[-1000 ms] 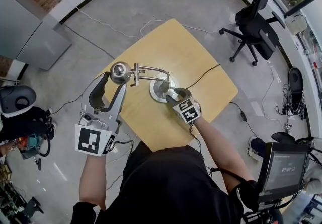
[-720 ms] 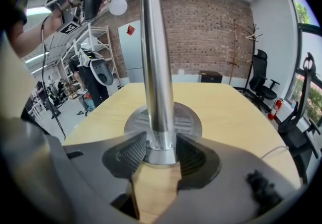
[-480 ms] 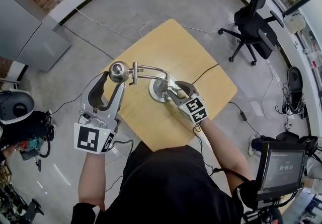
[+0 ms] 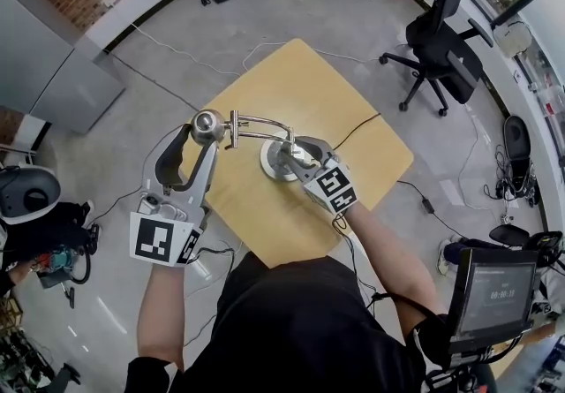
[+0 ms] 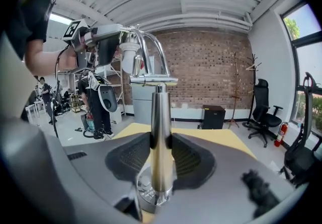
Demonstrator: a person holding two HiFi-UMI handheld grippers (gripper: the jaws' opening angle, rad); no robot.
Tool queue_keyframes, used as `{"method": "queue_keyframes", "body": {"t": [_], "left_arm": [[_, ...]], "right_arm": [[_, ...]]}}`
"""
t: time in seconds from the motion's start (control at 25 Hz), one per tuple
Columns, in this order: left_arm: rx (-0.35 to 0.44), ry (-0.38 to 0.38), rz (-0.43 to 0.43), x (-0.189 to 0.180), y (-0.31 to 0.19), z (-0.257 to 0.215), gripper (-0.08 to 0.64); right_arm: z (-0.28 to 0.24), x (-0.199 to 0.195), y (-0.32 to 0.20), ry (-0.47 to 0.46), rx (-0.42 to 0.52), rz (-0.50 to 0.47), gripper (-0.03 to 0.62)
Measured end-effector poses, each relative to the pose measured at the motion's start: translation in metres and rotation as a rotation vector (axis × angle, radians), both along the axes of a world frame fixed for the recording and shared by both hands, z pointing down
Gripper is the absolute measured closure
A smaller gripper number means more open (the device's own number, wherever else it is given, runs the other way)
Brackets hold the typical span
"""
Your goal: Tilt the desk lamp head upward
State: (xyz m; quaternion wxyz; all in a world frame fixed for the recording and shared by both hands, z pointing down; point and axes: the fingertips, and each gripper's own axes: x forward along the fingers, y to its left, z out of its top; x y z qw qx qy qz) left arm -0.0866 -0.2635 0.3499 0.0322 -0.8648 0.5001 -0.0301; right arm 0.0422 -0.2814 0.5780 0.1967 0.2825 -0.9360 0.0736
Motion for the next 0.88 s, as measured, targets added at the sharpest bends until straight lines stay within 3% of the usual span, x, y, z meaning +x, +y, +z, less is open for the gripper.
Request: {"method": "queue_keyframes", "body": {"t": [0.48,0.68,0.76,0.88], "left_arm": [[0.052,-0.019,0.028,0.020,-0.007,-0.012,0.380],[0.069,-0.067,0.041,0.028,-0.010,-0.015,0.380],[0.045,-0.054,0.045,0.032,-0.007,-0.015,0.380],[0.086,-0.007,0.040,0.029,0.001,-0.025,0.380]], "right_arm": [[0.007,0.001,-0.003,0.005,-0.023,-0.025,0.456],[0.009,-0.003,-0.007,0.004,-0.027,-0.028,0.456],[0.007,-0.001,-0.005,-0.003,-0.030,-0.026,0.456],[0.002,-0.001,0.003,-0.010,-0.032,-0.024,0.456]]}}
